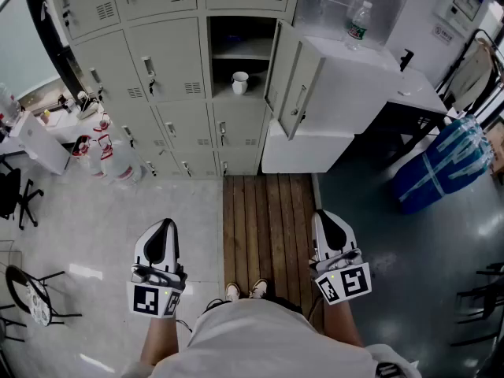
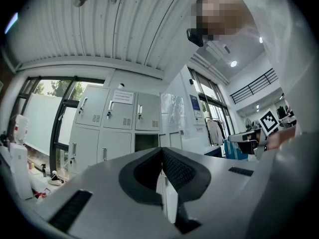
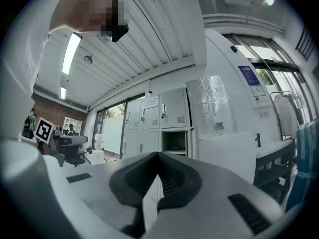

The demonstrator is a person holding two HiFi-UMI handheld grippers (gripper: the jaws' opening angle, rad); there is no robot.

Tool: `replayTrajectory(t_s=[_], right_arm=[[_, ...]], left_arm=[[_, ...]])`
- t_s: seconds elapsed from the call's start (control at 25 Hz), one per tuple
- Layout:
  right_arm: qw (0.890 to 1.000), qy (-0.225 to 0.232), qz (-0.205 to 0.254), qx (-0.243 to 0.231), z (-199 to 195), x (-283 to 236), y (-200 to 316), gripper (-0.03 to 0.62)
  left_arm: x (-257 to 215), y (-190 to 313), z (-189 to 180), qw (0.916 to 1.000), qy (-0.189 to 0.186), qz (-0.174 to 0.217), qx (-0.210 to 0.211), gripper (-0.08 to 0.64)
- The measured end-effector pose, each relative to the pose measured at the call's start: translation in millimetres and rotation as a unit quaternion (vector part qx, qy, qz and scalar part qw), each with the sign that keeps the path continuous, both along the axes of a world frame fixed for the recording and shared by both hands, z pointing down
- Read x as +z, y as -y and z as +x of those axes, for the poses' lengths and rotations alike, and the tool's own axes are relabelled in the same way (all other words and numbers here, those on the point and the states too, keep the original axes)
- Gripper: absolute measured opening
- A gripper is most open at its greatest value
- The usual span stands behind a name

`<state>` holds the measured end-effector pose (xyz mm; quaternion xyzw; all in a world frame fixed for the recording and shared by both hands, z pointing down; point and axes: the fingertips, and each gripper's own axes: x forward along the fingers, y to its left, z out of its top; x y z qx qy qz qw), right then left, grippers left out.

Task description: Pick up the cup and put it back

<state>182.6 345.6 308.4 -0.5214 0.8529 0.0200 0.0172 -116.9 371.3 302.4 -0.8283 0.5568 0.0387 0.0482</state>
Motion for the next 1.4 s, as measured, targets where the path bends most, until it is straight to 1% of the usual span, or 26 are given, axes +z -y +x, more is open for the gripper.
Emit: replayTrajectory(t_s=[0.16,0.28,0.4,0.56,0.68,0.88,1.0,1.12,1.24,1.4], right_arm=[[1.000,-0.002,0.003,-0.005,3.0,-0.4,1.5,0.015],[1.000,0.010,0.001,-0.008,11.9,0.4,5.4,0.015],[0.999,0.033,-0.005,-0.012,28.3,2.5,11.3,0.015],[0.999,0.041,-0.010,-0.022,43.5,13.6,14.5,0.015],[0.998,0.046,-0.010,-0.036,48.3,23.3,13.9,0.015],[0.998,0.048,-0.024,-0.044,61.8,35.8,13.3,0.015],[0.998,0.041,-0.034,-0.041,72.7,41.9,24.1,0.015],[0.998,0.035,-0.034,-0.040,72.4,42.2,39.3,0.015],[0.998,0.028,-0.036,-0.039,68.3,45.3,58.9,0.015],[0.998,0.022,-0.056,-0.037,64.5,54.3,94.5,0.015]], left_arm=[[1.6,1.2,6.1,1.0000,0.001,0.000,-0.001,0.021],[-1.1,4.6,14.0,1.0000,0.004,0.002,-0.001,0.021],[-5.0,8.5,26.5,0.9999,0.014,0.004,0.000,0.021],[-0.7,9.0,47.0,0.9995,0.030,0.001,-0.002,0.021],[5.7,6.8,62.2,0.9987,0.051,0.001,-0.003,0.021],[13.7,12.9,80.1,0.9987,0.050,-0.005,-0.002,0.021],[12.3,25.7,88.3,0.9991,0.042,0.000,0.001,0.021],[17.9,43.0,92.2,0.9992,0.038,-0.004,0.008,0.021],[27.9,69.1,93.9,0.9994,0.030,-0.011,0.015,0.021],[32.7,110.0,91.7,0.9995,0.024,-0.012,0.019,0.021]])
